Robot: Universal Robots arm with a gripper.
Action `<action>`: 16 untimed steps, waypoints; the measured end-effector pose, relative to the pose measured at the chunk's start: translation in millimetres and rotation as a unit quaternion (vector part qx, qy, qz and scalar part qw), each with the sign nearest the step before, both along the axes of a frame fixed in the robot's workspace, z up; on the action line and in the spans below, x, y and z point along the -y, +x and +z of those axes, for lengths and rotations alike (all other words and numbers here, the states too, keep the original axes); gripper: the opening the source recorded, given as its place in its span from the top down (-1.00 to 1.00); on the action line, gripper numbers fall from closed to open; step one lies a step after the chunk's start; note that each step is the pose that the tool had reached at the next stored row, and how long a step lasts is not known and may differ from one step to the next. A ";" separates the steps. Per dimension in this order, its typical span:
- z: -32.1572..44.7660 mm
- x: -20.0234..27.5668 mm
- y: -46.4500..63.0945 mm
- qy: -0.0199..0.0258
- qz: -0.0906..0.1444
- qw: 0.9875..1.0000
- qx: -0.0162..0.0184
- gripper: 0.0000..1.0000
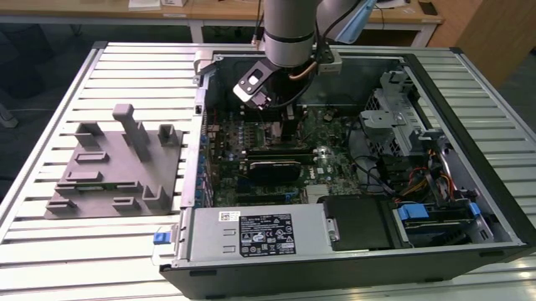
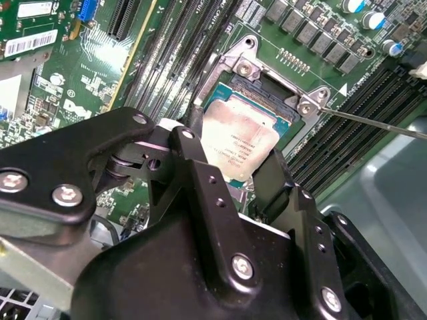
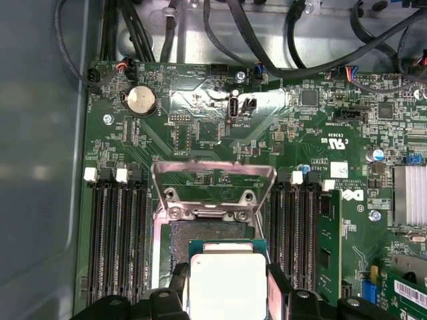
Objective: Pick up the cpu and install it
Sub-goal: 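Place the cpu into insertion slot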
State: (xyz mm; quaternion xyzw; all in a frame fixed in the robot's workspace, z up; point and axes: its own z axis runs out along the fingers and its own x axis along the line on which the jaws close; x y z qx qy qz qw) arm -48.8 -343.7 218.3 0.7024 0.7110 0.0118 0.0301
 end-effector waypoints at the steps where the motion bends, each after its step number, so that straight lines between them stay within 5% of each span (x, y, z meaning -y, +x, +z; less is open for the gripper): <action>1: -0.7 -0.1 0.2 0.000 0.000 1.000 0.000 -0.08; 7: -3.7 -4.6 0.6 -0.002 0.000 1.000 0.000 -0.08; 8: -7.4 -8.2 0.8 -0.011 0.000 1.000 -0.001 -0.08; 9: -8.2 -8.3 0.9 -0.012 0.000 1.000 -0.001 -0.08; 16: -13.4 -8.5 1.1 -0.013 -0.001 1.000 -0.002 -0.08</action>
